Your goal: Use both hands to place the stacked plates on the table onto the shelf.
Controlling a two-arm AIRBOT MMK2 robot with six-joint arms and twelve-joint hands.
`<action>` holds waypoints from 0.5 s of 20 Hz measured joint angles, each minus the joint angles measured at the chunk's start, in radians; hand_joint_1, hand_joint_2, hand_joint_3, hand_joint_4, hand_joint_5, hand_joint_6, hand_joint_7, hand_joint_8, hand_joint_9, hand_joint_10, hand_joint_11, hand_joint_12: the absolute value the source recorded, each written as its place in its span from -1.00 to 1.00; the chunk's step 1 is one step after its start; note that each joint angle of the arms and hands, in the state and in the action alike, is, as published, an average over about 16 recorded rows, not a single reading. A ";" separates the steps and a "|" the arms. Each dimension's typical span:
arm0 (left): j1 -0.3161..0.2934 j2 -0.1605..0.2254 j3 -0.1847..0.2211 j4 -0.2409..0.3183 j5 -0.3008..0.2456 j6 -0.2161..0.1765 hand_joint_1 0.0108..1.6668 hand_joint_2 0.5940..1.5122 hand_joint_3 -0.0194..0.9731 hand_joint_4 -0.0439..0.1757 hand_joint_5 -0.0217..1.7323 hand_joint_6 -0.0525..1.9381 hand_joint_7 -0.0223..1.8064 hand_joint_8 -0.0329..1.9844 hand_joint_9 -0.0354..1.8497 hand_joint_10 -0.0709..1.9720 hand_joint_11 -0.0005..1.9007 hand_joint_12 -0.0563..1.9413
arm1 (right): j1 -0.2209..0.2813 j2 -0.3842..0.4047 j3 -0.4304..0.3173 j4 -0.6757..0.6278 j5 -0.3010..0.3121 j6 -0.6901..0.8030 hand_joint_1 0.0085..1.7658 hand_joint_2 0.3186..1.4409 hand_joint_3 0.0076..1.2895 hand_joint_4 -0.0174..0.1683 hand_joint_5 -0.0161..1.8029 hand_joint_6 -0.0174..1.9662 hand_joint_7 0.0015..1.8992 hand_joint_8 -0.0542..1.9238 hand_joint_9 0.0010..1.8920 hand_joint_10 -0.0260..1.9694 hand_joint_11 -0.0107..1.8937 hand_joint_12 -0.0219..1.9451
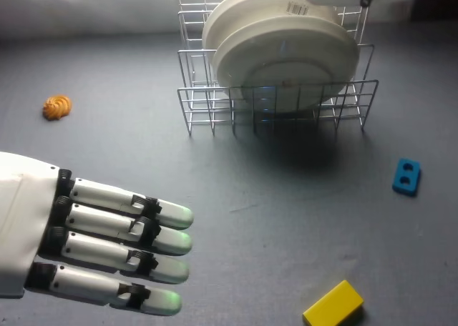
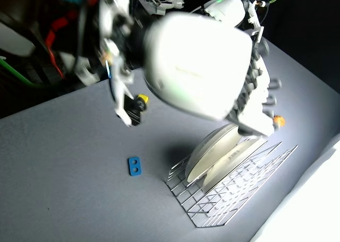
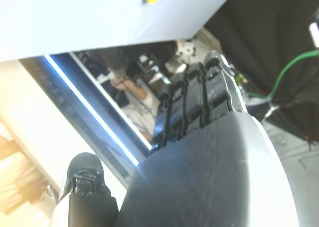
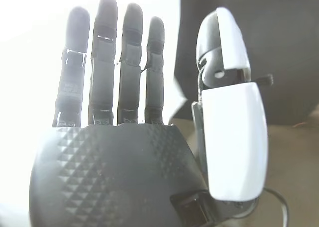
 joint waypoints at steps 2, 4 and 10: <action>-0.001 0.001 0.000 0.000 0.000 0.000 -0.97 0.28 -0.94 -0.61 -0.64 -0.76 -0.63 -0.67 -0.68 -0.59 -0.84 -0.38 | -0.015 0.046 -0.053 -0.007 0.009 -0.036 -0.19 0.36 -0.99 -0.84 -0.11 -0.76 -0.06 -0.74 -0.16 -0.51 -0.53 0.46; -0.002 0.001 0.001 0.001 0.000 0.000 -0.96 0.31 -0.94 -0.61 -0.46 -0.52 -0.43 -0.44 -0.49 -0.36 -0.66 -0.14 | -0.036 0.092 -0.106 -0.008 0.016 -0.071 -0.31 0.36 -0.99 -0.84 -0.03 -0.55 0.00 -0.51 -0.09 -0.30 -0.40 0.54; -0.002 0.003 0.007 0.006 -0.002 0.000 -0.95 0.37 -0.94 -0.54 -0.08 -0.11 -0.03 0.00 -0.09 0.10 -0.31 0.42 | -0.094 0.176 -0.200 -0.011 0.020 -0.110 -0.59 0.39 -0.99 -0.83 0.12 -0.20 0.13 -0.11 0.06 0.12 -0.14 0.71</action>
